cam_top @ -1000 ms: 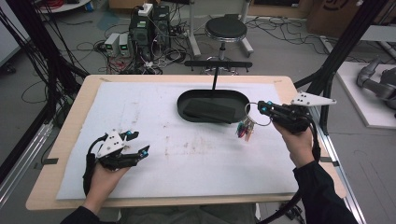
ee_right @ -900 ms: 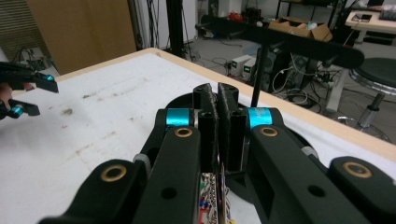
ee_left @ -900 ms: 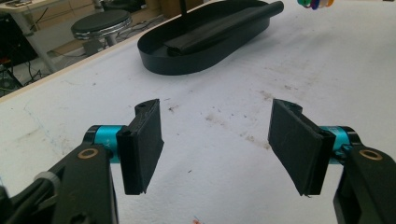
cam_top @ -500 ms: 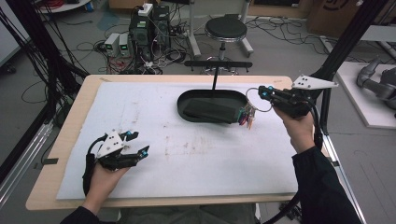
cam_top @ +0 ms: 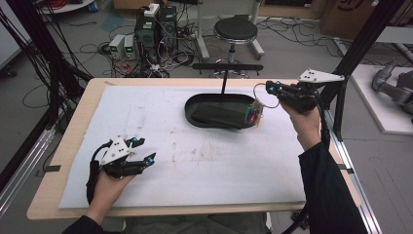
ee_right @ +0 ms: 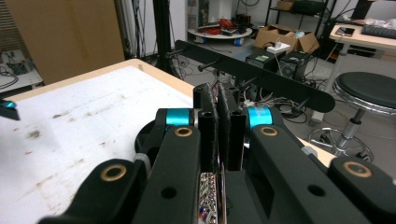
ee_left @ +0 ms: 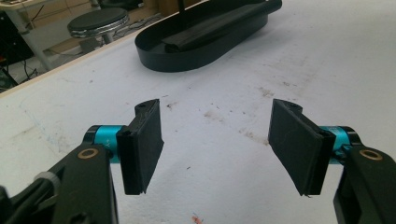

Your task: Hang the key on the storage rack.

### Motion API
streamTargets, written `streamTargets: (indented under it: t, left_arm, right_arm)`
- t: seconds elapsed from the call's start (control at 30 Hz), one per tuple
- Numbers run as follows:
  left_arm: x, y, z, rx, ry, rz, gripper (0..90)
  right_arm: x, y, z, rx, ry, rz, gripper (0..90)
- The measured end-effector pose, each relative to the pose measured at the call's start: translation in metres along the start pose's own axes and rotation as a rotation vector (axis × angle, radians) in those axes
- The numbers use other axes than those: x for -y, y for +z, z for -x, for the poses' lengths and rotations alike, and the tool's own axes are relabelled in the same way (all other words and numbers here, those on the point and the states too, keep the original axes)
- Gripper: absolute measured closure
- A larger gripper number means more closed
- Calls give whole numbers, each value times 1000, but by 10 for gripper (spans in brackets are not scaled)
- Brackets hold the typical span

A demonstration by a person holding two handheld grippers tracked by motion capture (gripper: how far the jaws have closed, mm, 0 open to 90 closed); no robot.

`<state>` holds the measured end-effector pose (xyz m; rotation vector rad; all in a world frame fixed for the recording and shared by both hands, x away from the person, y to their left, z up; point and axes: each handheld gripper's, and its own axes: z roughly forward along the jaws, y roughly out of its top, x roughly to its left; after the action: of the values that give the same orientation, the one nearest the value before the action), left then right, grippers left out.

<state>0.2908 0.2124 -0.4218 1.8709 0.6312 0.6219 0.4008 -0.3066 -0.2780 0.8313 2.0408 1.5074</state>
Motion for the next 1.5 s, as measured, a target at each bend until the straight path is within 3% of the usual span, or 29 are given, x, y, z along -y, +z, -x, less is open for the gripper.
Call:
streamTargets:
  t: [0.67, 1.07, 1.5]
  left_arm:
    - [2, -2, -1, -6, -2, -3, 349]
    - [4, -3, -1, -3, -3, -6, 349]
    - [8, -7, -2, -11, -9, -11, 349]
  right_arm:
    - [-5, 30, 23, 60, 21, -6, 879]
    - [-11, 49, 31, 69, 31, -10, 879]
    - [1, 68, 48, 108, 100, -33, 879]
